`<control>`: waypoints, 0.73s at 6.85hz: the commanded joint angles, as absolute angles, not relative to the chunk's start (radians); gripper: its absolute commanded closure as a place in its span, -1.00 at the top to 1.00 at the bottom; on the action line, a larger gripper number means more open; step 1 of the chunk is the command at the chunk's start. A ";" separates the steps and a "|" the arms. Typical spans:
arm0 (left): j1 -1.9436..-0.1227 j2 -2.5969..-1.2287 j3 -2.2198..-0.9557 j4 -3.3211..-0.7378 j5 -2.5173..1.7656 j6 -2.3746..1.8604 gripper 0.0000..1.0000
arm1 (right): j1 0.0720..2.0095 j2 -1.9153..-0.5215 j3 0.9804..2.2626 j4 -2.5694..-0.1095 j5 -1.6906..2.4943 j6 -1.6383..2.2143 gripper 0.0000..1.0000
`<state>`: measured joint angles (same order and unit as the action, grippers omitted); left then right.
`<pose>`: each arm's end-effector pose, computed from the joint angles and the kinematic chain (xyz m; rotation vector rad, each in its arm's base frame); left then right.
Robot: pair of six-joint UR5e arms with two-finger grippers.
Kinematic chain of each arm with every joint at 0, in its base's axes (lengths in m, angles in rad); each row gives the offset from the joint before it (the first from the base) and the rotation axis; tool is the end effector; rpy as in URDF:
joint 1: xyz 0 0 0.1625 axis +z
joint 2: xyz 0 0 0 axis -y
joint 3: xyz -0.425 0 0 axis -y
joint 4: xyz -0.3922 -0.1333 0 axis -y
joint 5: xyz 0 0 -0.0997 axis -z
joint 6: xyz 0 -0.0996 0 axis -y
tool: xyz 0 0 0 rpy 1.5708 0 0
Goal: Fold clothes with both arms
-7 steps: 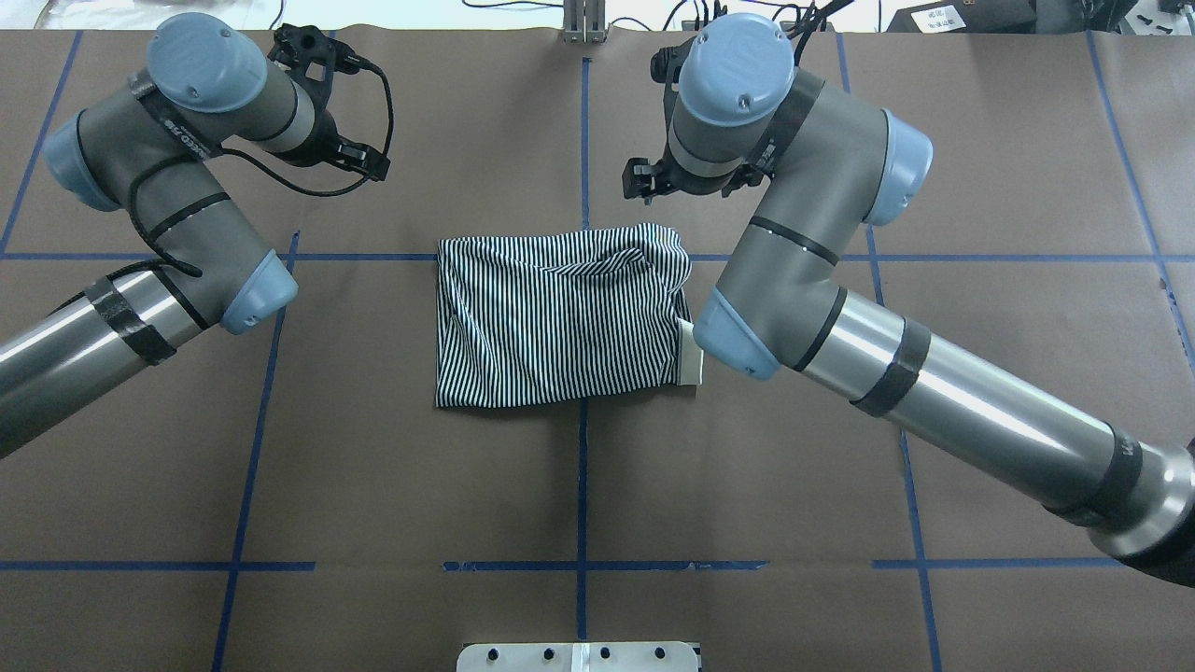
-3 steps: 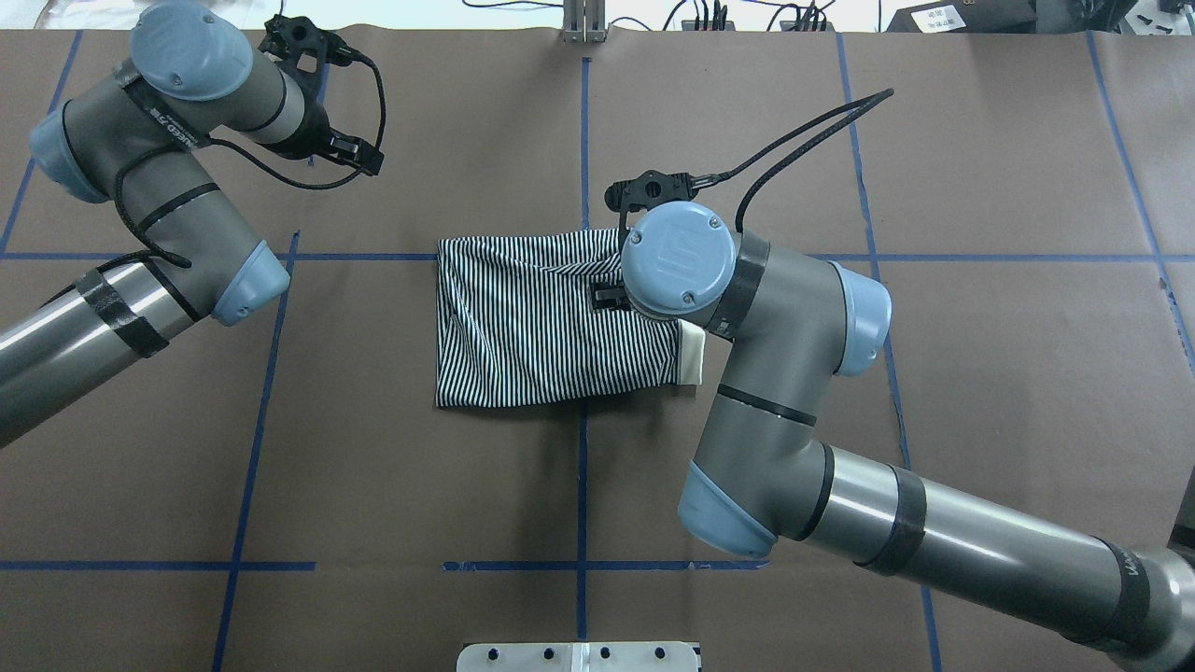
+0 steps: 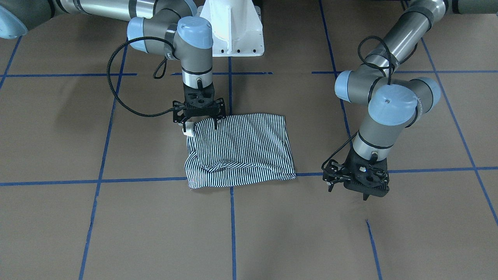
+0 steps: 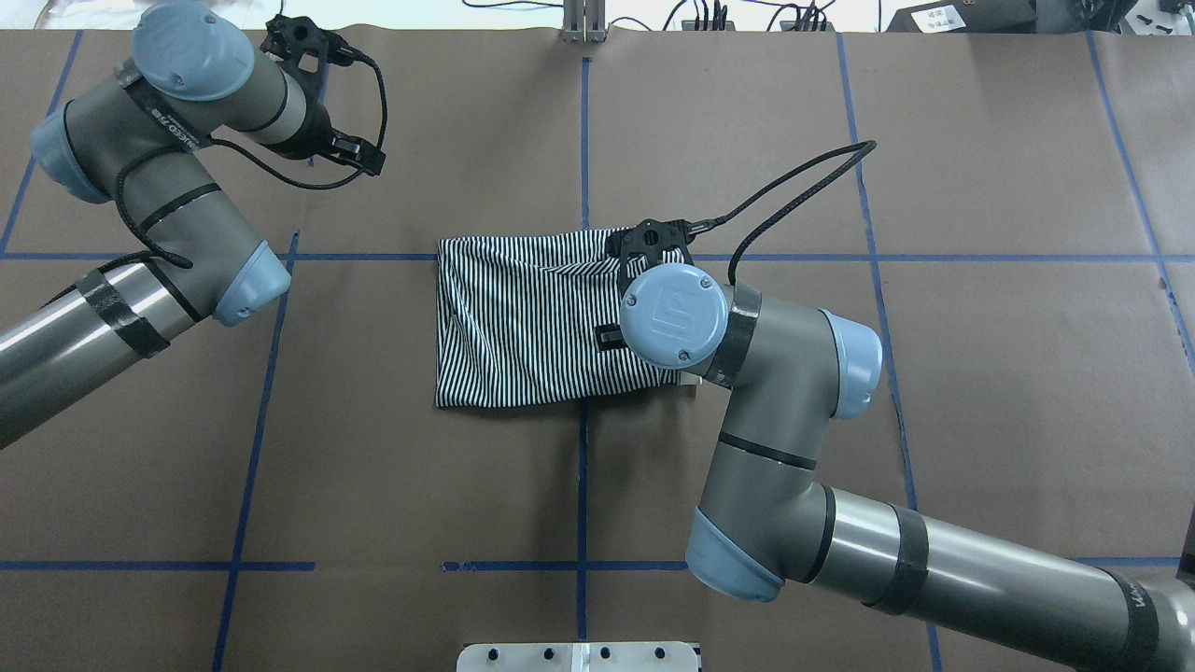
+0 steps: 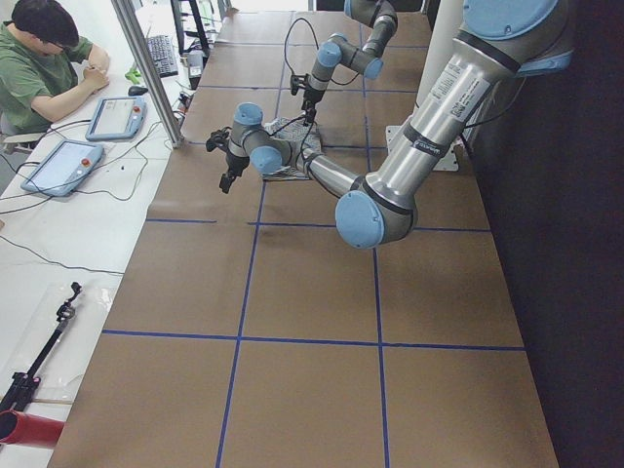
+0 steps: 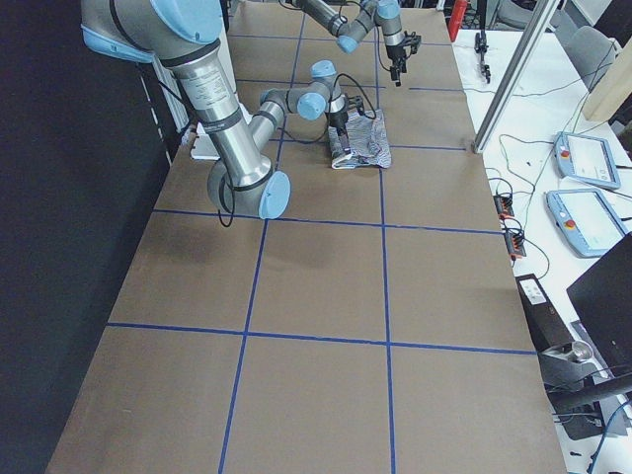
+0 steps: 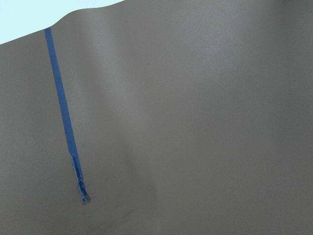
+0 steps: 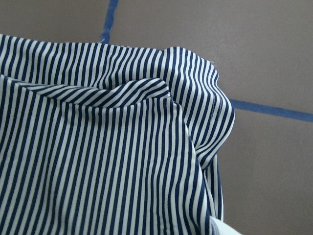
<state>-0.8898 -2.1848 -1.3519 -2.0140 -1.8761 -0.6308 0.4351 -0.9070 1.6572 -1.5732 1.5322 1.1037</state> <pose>0.3882 -0.6432 0.3483 0.4843 0.7352 0.1749 -0.5675 -0.4150 0.2350 0.3591 -0.6569 -0.0161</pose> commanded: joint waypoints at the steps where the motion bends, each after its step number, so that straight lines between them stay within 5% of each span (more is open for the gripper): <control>1: -0.890 -2.184 -1.355 -2.014 -1.876 -0.632 1.00 | 0.402 -0.928 1.644 -1.569 1.526 1.146 1.00; 5: -0.890 -2.184 -1.356 -2.019 -1.876 -0.632 1.00 | 0.420 -0.917 1.551 -1.405 1.511 1.131 1.00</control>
